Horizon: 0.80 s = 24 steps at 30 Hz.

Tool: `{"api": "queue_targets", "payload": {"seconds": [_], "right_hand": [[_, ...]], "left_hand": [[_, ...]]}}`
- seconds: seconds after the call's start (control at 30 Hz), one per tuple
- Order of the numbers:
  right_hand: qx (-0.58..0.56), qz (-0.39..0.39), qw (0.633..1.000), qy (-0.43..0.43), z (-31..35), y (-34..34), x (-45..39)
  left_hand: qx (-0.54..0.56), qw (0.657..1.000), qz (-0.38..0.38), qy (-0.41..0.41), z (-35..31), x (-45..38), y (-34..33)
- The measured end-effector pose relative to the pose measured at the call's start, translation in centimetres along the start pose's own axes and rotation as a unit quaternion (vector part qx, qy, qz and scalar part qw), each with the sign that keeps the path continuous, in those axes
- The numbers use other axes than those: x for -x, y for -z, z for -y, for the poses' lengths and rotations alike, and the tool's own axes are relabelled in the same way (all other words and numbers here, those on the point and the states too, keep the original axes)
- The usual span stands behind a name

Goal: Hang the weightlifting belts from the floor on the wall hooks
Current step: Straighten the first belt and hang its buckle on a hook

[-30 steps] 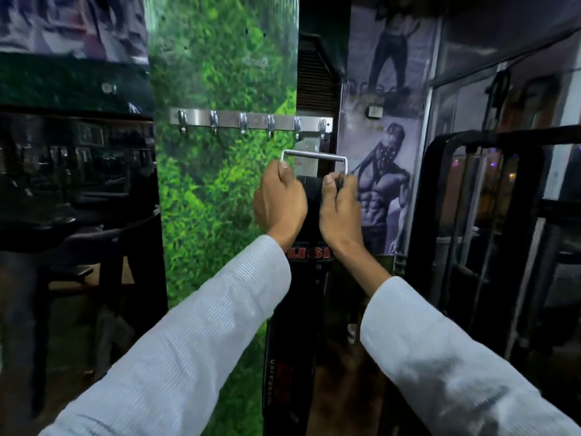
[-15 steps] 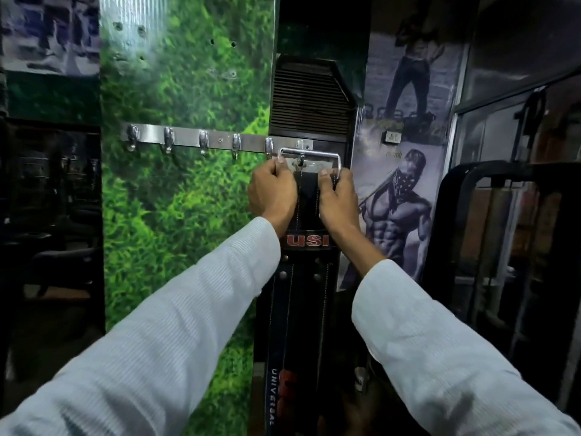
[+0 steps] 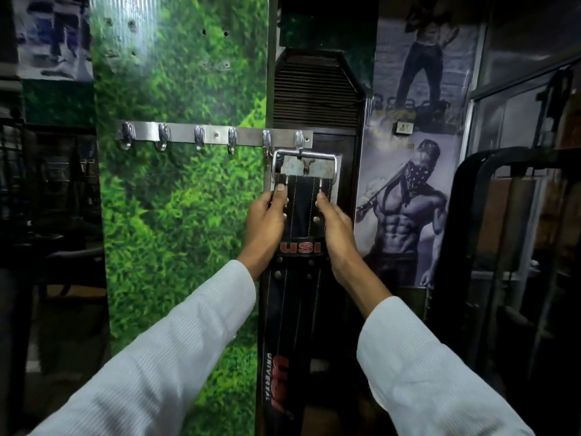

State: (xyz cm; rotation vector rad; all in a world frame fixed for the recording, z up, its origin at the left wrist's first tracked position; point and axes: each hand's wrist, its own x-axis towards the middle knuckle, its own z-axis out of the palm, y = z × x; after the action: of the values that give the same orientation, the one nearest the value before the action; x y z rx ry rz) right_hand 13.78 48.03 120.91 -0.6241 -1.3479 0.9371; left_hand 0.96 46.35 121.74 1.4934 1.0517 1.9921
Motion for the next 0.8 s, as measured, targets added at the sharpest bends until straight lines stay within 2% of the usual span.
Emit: {"api": "queue_targets", "payload": {"seconds": [0.1, 0.2, 0.8], "right_hand": [[-0.049, -0.006, 0.998, -0.027, -1.5, 0.2, 1.2], [-0.041, -0.009, 0.999, -0.034, -2.4, 0.5, 2.1], [0.035, -0.102, 0.982, -0.152, -7.1, -0.4, 18.2]], "left_hand": [[0.044, 0.998, 0.01, 0.034, 0.9, 1.2, 0.8], [0.079, 0.994, 0.025, 0.068, 1.2, 2.7, 1.8], [0.097, 0.961, 0.128, 0.224, 6.2, 17.0, 7.6]]}}
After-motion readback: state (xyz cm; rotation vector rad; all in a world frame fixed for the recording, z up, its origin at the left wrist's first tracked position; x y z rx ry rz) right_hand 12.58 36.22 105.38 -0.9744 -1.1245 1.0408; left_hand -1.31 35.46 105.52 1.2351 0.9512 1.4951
